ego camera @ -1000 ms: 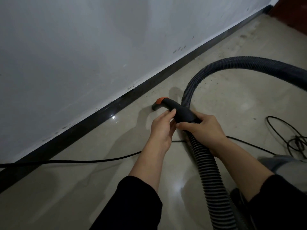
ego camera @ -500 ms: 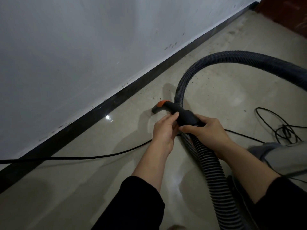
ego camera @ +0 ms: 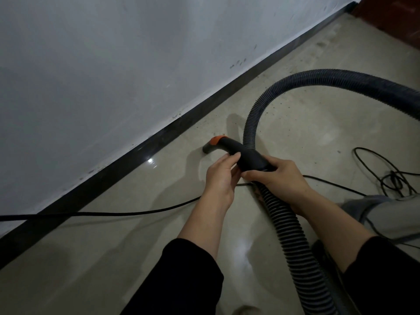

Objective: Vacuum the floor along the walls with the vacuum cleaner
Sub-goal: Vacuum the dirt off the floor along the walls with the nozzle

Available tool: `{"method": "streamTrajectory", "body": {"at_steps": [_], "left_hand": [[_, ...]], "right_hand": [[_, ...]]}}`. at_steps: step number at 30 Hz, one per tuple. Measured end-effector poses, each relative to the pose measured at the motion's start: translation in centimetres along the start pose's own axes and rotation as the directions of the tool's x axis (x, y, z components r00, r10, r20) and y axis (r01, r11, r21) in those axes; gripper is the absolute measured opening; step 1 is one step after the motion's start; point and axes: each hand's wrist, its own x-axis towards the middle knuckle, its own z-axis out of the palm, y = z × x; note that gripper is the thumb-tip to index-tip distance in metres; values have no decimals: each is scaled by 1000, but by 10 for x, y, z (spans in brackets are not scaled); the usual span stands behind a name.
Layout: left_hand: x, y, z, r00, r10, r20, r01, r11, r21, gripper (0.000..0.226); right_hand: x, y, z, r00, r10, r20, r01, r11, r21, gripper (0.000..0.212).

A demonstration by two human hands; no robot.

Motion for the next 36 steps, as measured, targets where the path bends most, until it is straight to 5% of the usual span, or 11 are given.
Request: {"method": "streamTrajectory", "body": {"at_steps": [26, 36], "left_hand": [[-37, -29, 20, 992, -129, -8, 129, 992, 1, 7], [-25, -31, 27, 993, -111, 35, 112, 994, -21, 32]], "right_hand": [[-50, 11, -26, 998, 39, -54, -44, 994, -103, 27], [-25, 26, -23, 983, -26, -182, -2, 989, -149, 41]]}}
